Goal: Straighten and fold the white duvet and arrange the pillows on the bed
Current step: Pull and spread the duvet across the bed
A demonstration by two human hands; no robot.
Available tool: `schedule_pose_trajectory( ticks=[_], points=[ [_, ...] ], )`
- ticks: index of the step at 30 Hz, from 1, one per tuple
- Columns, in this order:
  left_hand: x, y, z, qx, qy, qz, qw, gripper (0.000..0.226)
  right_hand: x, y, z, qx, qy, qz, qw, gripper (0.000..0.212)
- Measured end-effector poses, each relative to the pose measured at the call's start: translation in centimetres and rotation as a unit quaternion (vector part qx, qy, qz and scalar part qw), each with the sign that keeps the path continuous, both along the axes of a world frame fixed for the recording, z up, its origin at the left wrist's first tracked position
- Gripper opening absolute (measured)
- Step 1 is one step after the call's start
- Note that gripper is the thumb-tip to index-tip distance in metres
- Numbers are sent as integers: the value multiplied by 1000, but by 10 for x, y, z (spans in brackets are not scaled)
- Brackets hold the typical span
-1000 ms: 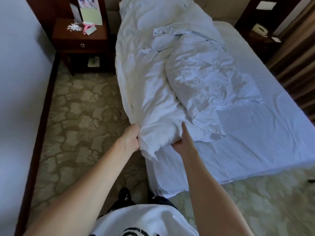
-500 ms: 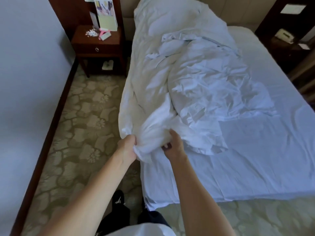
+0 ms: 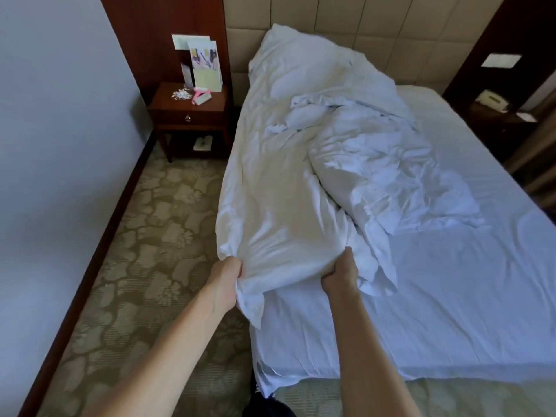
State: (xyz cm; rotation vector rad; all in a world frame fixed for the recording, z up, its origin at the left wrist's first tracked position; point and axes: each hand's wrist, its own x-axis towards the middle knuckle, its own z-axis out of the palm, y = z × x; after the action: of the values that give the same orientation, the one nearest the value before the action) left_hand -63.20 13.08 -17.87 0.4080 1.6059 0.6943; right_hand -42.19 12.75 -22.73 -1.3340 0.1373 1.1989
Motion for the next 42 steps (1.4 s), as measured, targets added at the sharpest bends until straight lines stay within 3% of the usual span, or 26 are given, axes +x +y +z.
schedule_pose_trajectory(
  ticks=[4, 6, 9, 11, 15, 18, 20, 23, 25, 28, 35, 38, 42],
  points=[
    [-30, -48, 40, 95, -3, -18, 995, 24, -26, -61, 30, 130, 5, -14, 991, 36],
    [-51, -70, 37, 84, 12, -5, 996, 22, -49, -87, 28, 98, 3, 0, 995, 41],
    [-74, -104, 5, 14, -5, 31, 999, 30, -80, -120, 10, -59, 2, 7, 998, 54],
    [-84, -126, -16, 1, -27, 55, 998, 39, -90, -141, 13, -101, -9, 2, 995, 61],
    [-83, -169, 9, 49, -38, 30, 998, 24, -83, -172, 49, -20, -127, -53, 990, 49],
    [-76, -191, 19, 95, -86, 13, 992, 27, -71, -196, 66, 15, -177, -72, 982, 47],
    [-76, -200, 12, 81, -90, 26, 992, 17, -72, -214, 57, -30, -161, -53, 985, 50],
    [-85, -209, -4, 40, -72, 42, 996, 29, -82, -234, 32, -99, -95, -17, 990, 54],
    [-91, -215, -8, 35, -64, 53, 996, 38, -87, -240, 23, -95, -74, 5, 993, 65],
    [-98, -220, -6, 39, -65, 73, 994, 44, -91, -237, 25, -73, -70, 26, 994, 64],
    [-90, -206, 23, 134, -31, 118, 983, 27, -79, -226, 53, -37, -154, 54, 986, 54],
    [-77, -210, 21, 164, 7, 121, 979, 17, -63, -228, 53, -44, -185, 87, 978, 39],
    [-63, -215, -4, 153, 70, 146, 975, 29, -44, -236, 43, -63, -211, 179, 959, 38]
  ],
)
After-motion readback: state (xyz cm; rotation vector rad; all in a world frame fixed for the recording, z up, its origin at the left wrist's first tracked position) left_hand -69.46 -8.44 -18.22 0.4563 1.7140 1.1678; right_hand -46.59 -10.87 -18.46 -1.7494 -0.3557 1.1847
